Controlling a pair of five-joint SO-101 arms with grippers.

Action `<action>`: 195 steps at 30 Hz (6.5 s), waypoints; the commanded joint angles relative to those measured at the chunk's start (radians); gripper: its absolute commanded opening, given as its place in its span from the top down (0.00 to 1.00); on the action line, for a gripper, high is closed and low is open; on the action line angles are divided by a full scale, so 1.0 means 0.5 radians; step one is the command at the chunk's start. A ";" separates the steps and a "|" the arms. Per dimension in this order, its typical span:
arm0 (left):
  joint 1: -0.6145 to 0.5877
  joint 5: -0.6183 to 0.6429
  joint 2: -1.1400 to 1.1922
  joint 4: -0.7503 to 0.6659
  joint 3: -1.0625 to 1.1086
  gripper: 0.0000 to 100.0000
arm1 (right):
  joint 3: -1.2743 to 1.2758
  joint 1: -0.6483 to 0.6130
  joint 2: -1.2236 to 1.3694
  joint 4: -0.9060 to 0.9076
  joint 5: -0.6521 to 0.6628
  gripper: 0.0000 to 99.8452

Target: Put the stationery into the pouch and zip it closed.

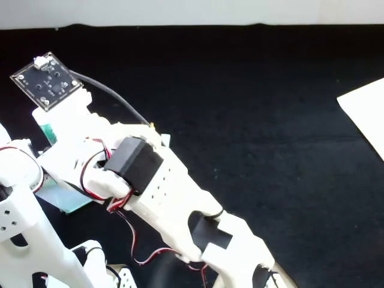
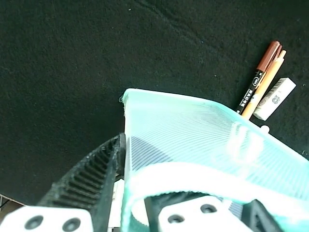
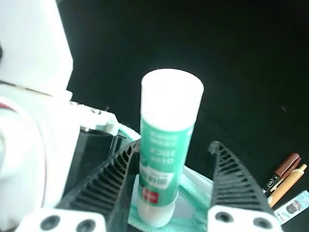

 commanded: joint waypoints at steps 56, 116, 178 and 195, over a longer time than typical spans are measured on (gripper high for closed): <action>-0.011 0.009 -0.026 -0.064 -0.014 0.99 | -0.867 -0.023 0.066 -0.109 0.046 1.00; -0.216 0.381 -0.005 -0.362 0.176 0.99 | -0.882 0.219 0.612 -0.861 -0.015 0.99; -0.204 0.310 -0.020 -0.344 0.180 0.99 | 0.235 0.041 -0.336 0.084 0.537 0.99; -0.066 0.203 -0.023 -0.344 0.176 0.99 | 0.422 0.048 -0.333 0.078 0.522 0.88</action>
